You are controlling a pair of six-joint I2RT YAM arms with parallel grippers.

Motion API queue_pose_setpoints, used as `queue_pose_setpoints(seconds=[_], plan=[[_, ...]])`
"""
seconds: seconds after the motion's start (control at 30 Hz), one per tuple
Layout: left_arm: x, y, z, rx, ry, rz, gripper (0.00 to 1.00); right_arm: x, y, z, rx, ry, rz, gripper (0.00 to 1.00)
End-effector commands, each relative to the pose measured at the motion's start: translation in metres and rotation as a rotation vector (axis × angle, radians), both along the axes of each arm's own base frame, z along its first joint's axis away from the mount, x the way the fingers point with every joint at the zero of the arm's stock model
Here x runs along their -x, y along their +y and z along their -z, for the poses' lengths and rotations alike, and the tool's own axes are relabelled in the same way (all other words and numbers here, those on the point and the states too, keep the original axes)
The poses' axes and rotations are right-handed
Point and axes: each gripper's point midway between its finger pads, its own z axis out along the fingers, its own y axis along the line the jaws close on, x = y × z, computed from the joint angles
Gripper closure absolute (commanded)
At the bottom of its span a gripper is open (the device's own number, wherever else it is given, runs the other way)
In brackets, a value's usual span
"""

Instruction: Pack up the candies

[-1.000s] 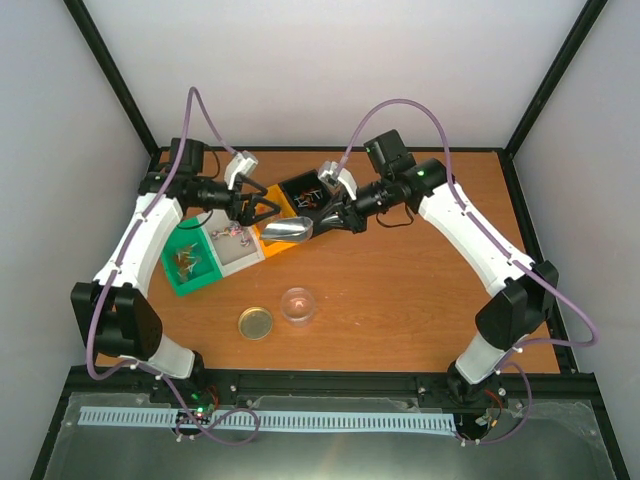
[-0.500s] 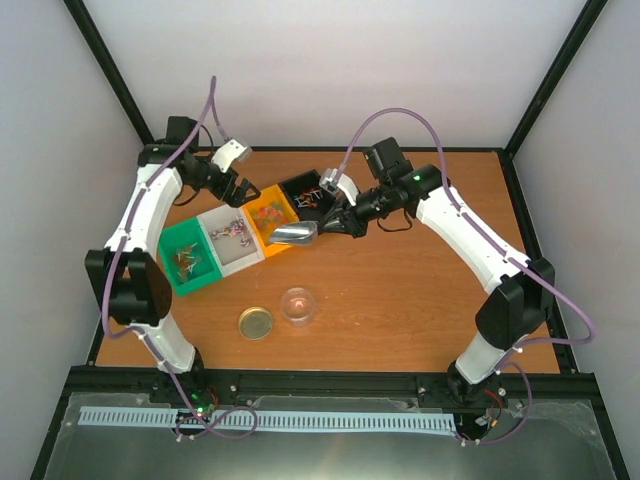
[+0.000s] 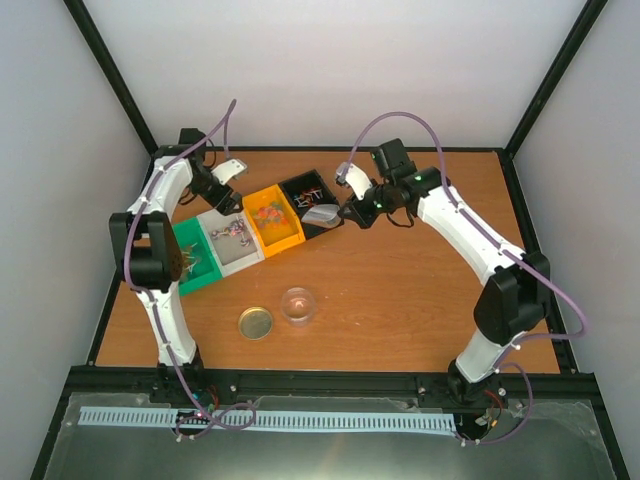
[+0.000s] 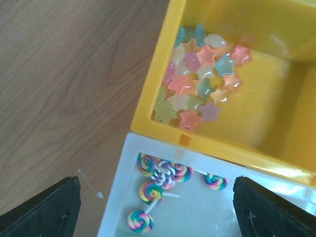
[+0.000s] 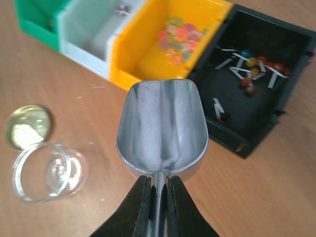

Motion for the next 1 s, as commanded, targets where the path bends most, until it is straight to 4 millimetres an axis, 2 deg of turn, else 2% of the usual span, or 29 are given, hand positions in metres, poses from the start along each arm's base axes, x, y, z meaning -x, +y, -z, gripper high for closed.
queue_pose_setpoints(seconds=[0.0,0.17,0.3,0.4,0.67,0.77,0.97], plan=[[-0.033,0.008,0.003,-0.021,-0.071,-0.073,0.16,-0.046,-0.013,0.009,0.122,-0.103,0.132,0.97],[-0.05,0.019,0.022,-0.059,-0.071,-0.155,0.24,-0.068,-0.015,0.024,0.214,-0.111,0.17,0.97],[-0.052,0.024,0.037,-0.075,-0.053,-0.204,0.29,-0.074,-0.008,0.039,0.272,-0.107,0.177,0.97],[-0.046,0.021,0.046,-0.062,-0.031,-0.209,0.34,-0.078,-0.002,0.045,0.283,-0.107,0.183,0.97],[-0.016,0.01,0.048,0.002,-0.01,-0.195,0.48,-0.094,0.002,0.062,0.344,-0.103,0.199,0.97],[-0.002,0.004,0.051,0.035,0.014,-0.2,0.49,-0.095,0.001,0.07,0.382,-0.101,0.193,0.97],[0.009,-0.004,0.049,0.085,0.021,-0.223,0.49,-0.1,0.0,0.081,0.451,-0.095,0.202,0.97]])
